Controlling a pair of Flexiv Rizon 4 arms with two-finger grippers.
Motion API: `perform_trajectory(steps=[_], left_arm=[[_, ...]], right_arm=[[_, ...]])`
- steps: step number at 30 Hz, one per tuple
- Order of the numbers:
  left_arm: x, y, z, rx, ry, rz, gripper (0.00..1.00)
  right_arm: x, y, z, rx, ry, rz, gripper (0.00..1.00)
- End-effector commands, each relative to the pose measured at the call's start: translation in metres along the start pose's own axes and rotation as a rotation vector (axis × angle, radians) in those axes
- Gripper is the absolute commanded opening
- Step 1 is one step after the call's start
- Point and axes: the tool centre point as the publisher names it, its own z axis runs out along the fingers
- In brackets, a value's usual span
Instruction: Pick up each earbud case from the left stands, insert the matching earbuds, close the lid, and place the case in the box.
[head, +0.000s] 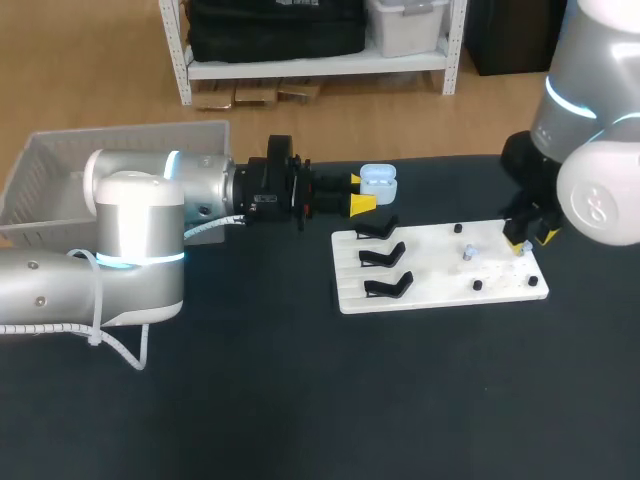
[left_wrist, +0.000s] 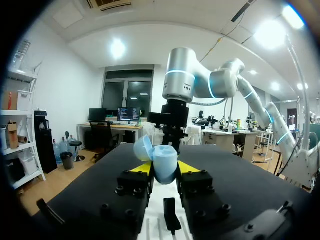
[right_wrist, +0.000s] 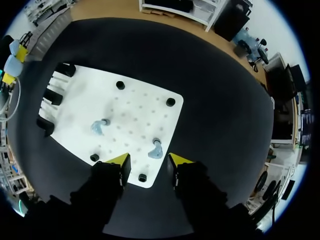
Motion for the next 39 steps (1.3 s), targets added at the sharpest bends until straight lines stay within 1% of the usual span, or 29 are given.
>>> perform_trajectory(steps=[1, 3, 10, 26, 31, 34, 35, 39], left_arm=[[0.001, 0.001, 0.0, 0.0, -0.004, 0.003, 0.0], [0.001, 0.001, 0.0, 0.0, -0.004, 0.003, 0.0], [0.001, 0.001, 0.0, 0.0, -0.004, 0.003, 0.0], [0.001, 0.001, 0.0, 0.0, -0.004, 0.003, 0.0], [0.001, 0.001, 0.0, 0.0, -0.004, 0.003, 0.0], [0.001, 0.001, 0.0, 0.0, -0.004, 0.003, 0.0], [0.001, 0.001, 0.0, 0.0, -0.004, 0.003, 0.0], [0.001, 0.001, 0.0, 0.0, -0.004, 0.003, 0.0]], right_arm=[[-0.003, 0.001, 0.008, 0.009, 0.001, 0.006, 0.46], [-0.003, 0.0, 0.01, 0.01, 0.004, 0.007, 0.47], [-0.002, -0.004, 0.014, 0.029, -0.002, 0.021, 0.47], [0.003, -0.005, 0.018, 0.052, -0.004, 0.036, 0.36], [0.002, -0.006, 0.018, 0.057, -0.012, 0.035, 0.35], [0.0, -0.006, 0.018, 0.062, -0.013, 0.031, 0.33], [0.0, -0.005, 0.018, 0.063, -0.013, 0.03, 0.3], [0.001, -0.005, 0.019, 0.067, -0.011, 0.03, 0.29]])
